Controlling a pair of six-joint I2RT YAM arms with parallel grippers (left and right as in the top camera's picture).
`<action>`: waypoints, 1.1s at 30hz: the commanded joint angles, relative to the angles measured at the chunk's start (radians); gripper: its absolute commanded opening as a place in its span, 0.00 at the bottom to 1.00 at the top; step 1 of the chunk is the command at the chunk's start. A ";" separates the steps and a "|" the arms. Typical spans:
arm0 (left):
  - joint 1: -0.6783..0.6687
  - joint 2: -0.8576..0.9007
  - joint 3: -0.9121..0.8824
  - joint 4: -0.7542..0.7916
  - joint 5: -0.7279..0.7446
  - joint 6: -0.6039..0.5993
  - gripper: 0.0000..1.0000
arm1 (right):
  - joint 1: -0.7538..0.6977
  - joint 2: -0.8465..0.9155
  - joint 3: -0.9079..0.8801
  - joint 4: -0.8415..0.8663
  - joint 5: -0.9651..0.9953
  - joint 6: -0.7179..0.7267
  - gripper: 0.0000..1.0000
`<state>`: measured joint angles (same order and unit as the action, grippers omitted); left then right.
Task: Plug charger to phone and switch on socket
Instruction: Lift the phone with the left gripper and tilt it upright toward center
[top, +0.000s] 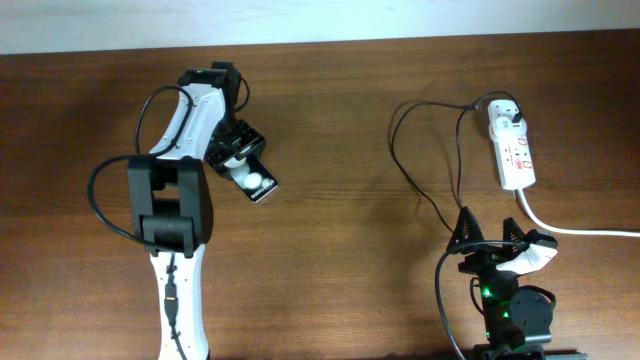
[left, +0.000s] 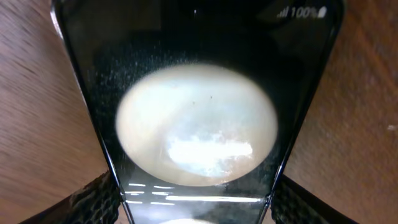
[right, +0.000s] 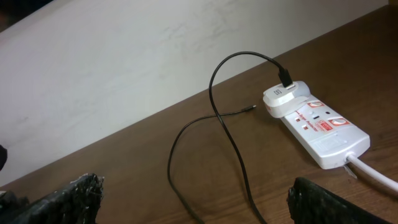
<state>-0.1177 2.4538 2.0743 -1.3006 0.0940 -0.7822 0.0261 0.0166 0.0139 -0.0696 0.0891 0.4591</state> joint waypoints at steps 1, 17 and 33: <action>-0.011 0.049 0.149 -0.114 0.007 0.032 0.63 | 0.006 -0.005 -0.008 -0.004 -0.002 -0.010 0.99; -0.011 -0.080 0.552 -0.388 0.114 0.184 0.63 | 0.006 -0.005 -0.008 -0.004 -0.002 -0.010 0.99; -0.053 -0.378 0.532 -0.388 0.207 0.310 0.59 | 0.006 -0.005 -0.008 -0.004 -0.002 -0.010 0.99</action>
<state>-0.1562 2.1941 2.6087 -1.6878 0.2813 -0.5003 0.0261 0.0166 0.0135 -0.0696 0.0887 0.4591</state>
